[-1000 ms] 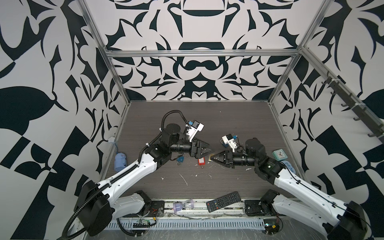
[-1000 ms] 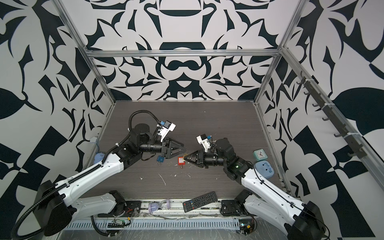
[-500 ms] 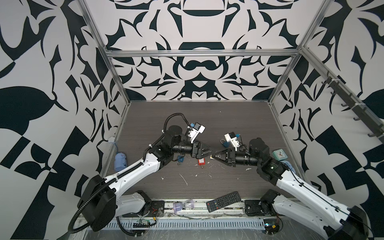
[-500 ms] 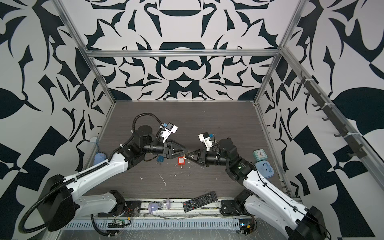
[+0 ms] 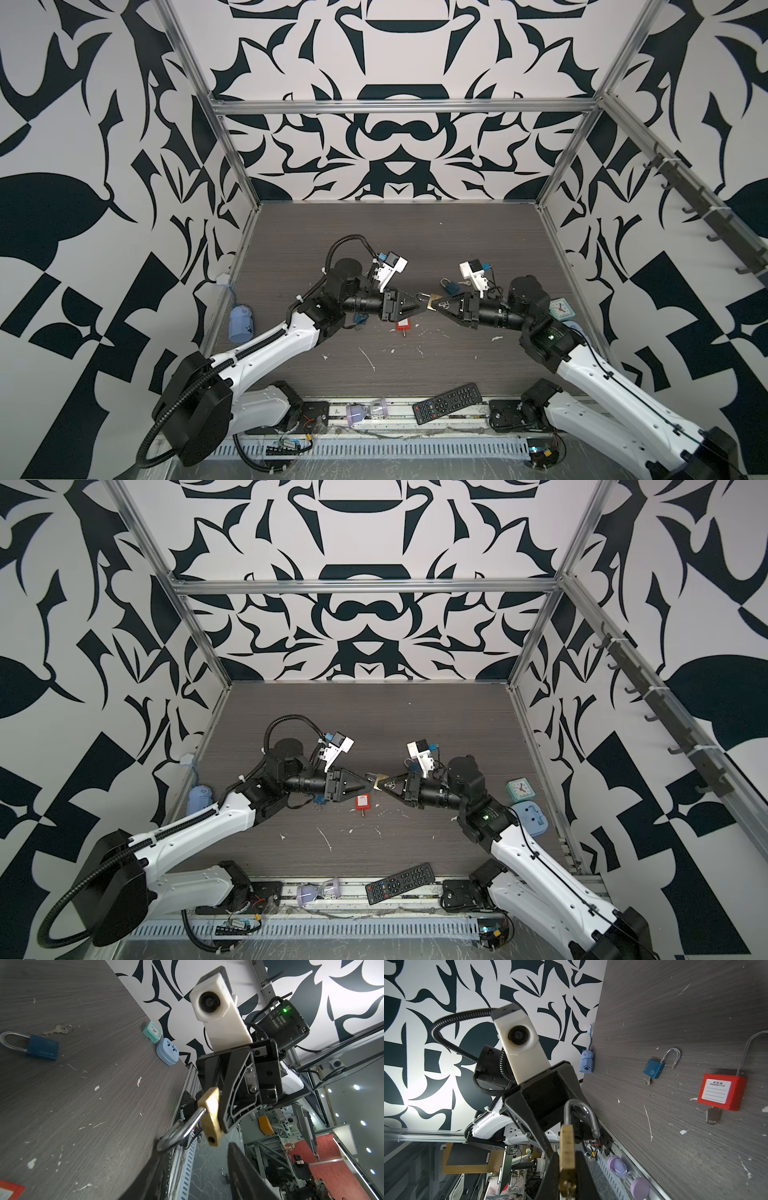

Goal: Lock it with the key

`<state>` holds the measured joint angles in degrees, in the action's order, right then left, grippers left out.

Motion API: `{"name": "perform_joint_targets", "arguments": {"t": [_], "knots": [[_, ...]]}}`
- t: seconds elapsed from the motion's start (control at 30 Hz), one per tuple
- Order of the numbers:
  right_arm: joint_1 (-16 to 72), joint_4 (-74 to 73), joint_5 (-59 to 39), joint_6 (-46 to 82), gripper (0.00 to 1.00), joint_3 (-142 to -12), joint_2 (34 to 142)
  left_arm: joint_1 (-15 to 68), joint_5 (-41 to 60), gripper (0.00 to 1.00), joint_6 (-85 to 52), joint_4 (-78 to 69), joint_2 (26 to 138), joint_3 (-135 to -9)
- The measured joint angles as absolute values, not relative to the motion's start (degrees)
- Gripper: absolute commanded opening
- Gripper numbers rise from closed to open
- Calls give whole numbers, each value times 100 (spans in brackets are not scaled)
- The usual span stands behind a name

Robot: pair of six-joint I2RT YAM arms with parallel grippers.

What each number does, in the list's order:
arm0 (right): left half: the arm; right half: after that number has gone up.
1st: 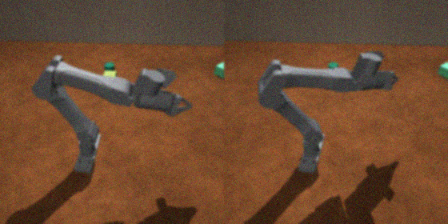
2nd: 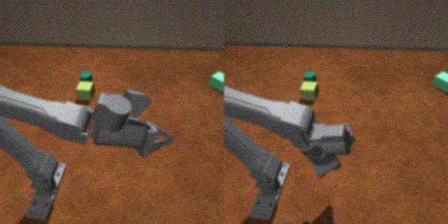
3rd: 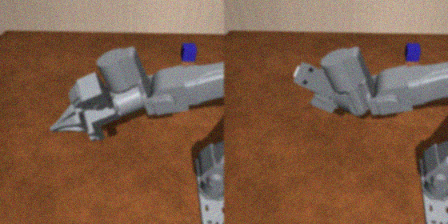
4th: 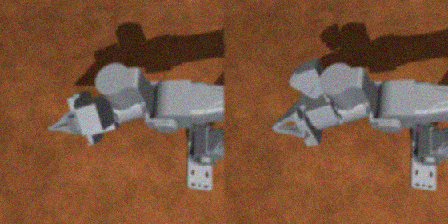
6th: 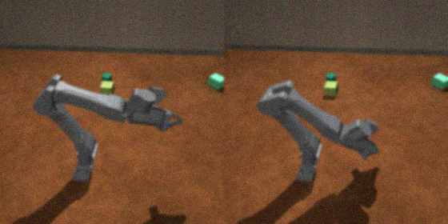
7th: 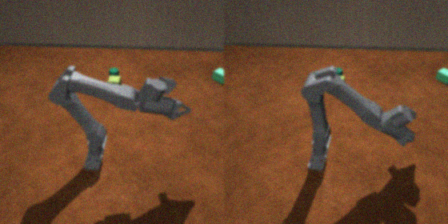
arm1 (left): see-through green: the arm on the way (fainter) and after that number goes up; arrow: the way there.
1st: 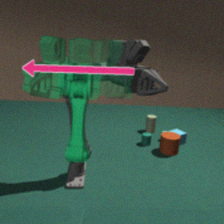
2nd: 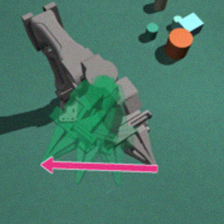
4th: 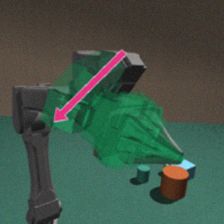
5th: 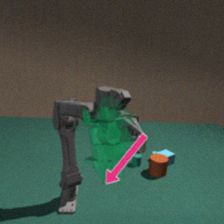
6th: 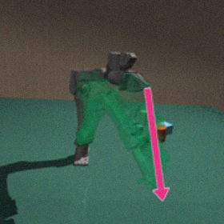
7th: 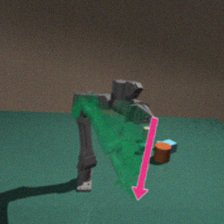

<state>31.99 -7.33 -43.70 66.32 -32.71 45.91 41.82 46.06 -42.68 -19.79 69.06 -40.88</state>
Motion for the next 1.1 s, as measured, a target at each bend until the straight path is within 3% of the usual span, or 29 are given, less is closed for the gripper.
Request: {"name": "perform_joint_targets", "arguments": {"t": [0.63, 0.97, 1.1], "knots": [[3194, -1083, -4372, 7319, 0, -3009, 4587, 4209, 4228, 51, -4174, -1942, 6978, -4125], [3194, -1186, -4359, 7282, 0, -2991, 4659, 4224, 4169, 35, -4182, -1927, 6980, -4125], [3194, -1118, -4364, 7131, 0, -2991, 4650, 4233, 4112, 16, -4213, -1922, 6978, -4125]]}}
